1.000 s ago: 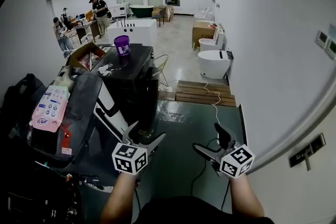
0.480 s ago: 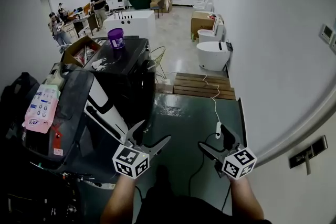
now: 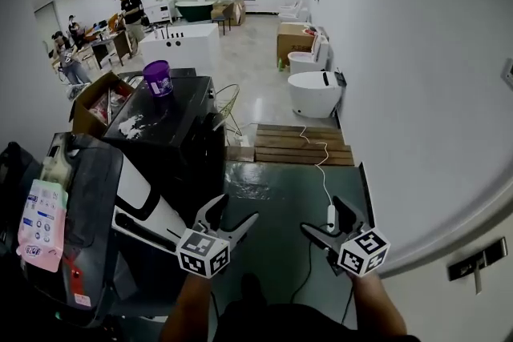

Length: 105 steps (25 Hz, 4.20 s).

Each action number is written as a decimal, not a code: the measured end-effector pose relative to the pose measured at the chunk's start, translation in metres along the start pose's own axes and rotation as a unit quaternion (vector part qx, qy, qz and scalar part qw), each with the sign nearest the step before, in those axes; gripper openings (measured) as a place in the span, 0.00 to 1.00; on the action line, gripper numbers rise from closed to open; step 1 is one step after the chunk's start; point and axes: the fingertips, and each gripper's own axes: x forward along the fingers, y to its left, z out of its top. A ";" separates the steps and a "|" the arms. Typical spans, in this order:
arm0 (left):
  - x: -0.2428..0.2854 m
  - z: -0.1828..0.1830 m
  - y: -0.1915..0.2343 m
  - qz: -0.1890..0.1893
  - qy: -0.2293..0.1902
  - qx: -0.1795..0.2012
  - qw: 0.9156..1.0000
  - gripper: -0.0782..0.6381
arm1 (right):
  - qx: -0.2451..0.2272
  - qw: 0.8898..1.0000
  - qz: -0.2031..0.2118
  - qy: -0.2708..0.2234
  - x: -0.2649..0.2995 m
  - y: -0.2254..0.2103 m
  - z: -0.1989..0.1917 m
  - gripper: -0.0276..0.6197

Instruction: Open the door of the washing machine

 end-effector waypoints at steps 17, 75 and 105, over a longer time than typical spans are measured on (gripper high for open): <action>0.068 -0.002 0.152 -0.019 0.060 -0.023 0.998 0.64 | 0.012 0.994 0.085 0.071 0.196 0.000 -0.002 0.81; 0.361 0.007 0.523 0.221 0.075 -0.145 0.962 0.60 | -0.021 0.892 0.379 0.245 0.683 -0.226 0.031 0.70; 0.414 -0.045 0.604 0.433 0.098 -0.246 0.861 0.57 | -0.136 0.722 0.570 0.368 0.802 -0.268 -0.042 0.66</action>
